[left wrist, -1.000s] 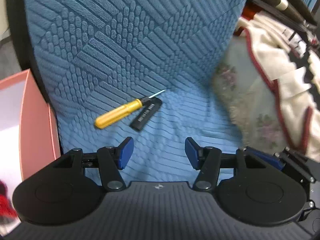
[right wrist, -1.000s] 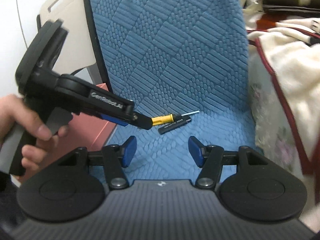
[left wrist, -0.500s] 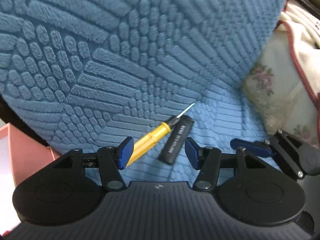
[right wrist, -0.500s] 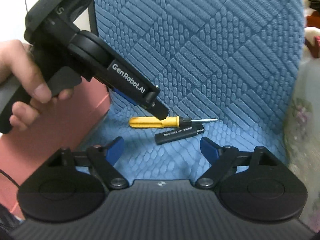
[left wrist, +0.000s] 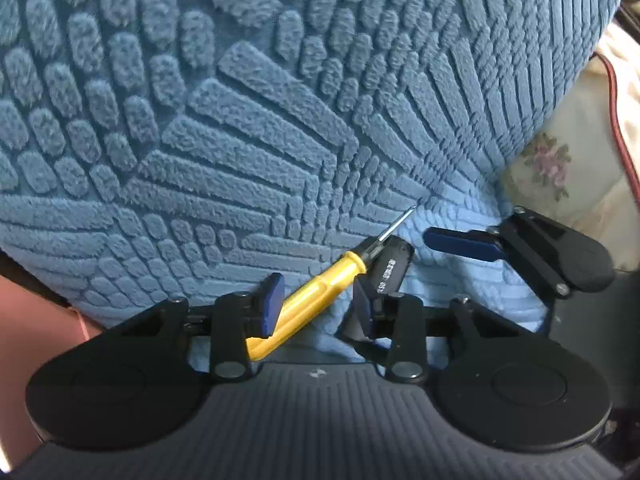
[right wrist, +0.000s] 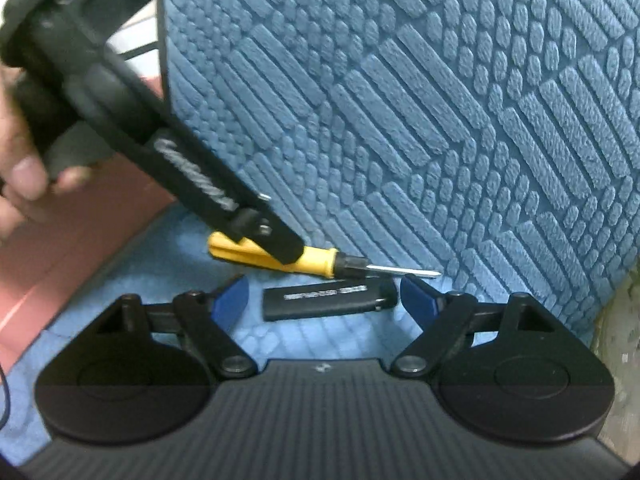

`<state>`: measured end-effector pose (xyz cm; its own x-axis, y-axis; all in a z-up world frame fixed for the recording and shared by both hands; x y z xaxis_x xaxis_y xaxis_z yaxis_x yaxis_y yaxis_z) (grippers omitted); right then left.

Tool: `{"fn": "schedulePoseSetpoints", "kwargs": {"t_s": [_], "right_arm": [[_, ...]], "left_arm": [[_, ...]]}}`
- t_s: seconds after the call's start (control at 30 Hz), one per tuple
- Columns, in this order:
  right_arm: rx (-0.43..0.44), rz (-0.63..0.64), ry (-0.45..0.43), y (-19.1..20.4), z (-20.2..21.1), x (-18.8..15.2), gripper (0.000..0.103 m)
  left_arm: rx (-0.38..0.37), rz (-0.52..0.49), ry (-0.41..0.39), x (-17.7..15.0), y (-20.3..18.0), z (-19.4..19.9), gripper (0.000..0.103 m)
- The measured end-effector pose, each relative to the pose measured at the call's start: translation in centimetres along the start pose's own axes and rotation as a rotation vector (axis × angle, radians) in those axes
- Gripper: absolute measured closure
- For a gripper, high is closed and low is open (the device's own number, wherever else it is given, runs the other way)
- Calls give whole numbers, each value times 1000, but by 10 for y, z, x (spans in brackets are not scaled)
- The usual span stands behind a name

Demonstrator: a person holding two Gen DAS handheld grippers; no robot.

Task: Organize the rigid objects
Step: 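Close the left tool on the yellow screwdriver while the right tool grasps the black USB stick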

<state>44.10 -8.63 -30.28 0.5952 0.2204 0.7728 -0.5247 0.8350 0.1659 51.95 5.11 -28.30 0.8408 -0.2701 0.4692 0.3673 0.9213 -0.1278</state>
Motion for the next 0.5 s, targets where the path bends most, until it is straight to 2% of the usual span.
{"fn": "schedulePoseSetpoints", "kwargs": {"t_s": [0.17, 0.33, 0.5], "right_arm": [[43, -59, 60, -15, -12, 1, 18], [38, 24, 69, -7, -22, -8, 16], [43, 50, 71, 4, -30, -13, 14]], "left_arm": [[-6, 7, 12, -2, -1, -5, 59], [4, 23, 28, -3, 3, -8, 59], [8, 29, 32, -5, 2, -9, 59]]}}
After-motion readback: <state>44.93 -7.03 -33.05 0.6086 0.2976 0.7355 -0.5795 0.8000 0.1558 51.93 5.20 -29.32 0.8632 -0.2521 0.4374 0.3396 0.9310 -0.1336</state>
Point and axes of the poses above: each gripper's, at about its wrist camera, not at the fingertips, and z roughly against the way its jaws point, y to its left, x to its top, the point moved 4 cm from there along -z, roughly the way its jaws point, and after that the axes turned 9 degrees about -z, right-handed, at the moved point
